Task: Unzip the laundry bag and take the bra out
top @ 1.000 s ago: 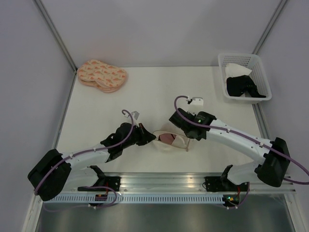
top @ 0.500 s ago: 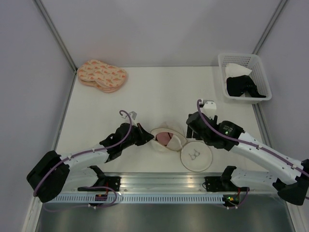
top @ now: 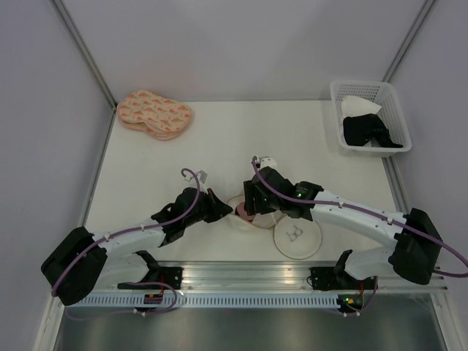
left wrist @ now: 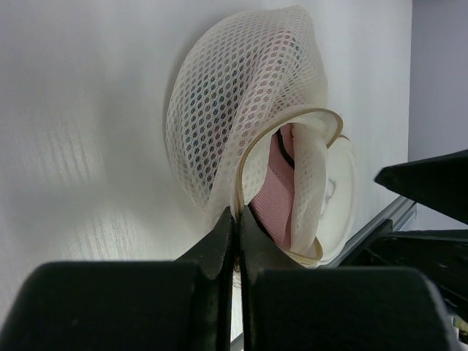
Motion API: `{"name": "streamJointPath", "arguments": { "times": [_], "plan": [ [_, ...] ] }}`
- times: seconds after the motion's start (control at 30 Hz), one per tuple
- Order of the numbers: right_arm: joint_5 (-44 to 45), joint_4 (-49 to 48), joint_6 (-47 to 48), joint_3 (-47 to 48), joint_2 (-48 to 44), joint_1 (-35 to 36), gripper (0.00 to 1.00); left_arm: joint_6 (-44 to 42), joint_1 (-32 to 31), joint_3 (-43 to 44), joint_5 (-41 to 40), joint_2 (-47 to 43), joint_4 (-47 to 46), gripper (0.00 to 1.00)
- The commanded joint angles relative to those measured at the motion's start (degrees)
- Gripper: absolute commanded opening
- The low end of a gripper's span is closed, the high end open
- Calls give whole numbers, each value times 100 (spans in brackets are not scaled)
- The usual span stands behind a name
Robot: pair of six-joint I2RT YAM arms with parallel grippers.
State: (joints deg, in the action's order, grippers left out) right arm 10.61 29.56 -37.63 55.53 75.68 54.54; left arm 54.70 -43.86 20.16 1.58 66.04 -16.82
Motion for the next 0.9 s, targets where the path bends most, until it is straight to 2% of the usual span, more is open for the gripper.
{"name": "streamJointPath", "arguments": {
  "times": [0.0, 0.47, 0.6, 0.67, 0.7, 0.73, 0.83, 0.87],
  "plan": [
    [-314, -750, 221, 37, 482, 21, 68, 164, -27, -83, 44, 5, -164, 2],
    [-103, -1594, 352, -113, 2240, 12, 66, 173, -26, -179, 17, -144, -164, 2],
    [142, -1559, 326, -60, 2618, 12, 63, 199, -26, -223, 35, -144, -225, 2],
    [230, -1506, 300, -51, 2785, 12, 53, 208, -27, -250, 35, -162, -252, 2],
    [257, -1515, 291, -60, 2812, 12, 45, 217, -27, -258, 44, -170, -260, 2],
    [283, -1523, 274, -77, 2829, 12, 27, 217, -27, -267, 44, -162, -260, 2],
    [327, -1453, 265, -112, 2681, 12, 0, 217, -18, -285, 35, -179, -260, 2],
    [354, -1410, 265, -138, 2619, 21, 0, 226, -26, -294, 26, -179, -260, 2]
  ]
}}
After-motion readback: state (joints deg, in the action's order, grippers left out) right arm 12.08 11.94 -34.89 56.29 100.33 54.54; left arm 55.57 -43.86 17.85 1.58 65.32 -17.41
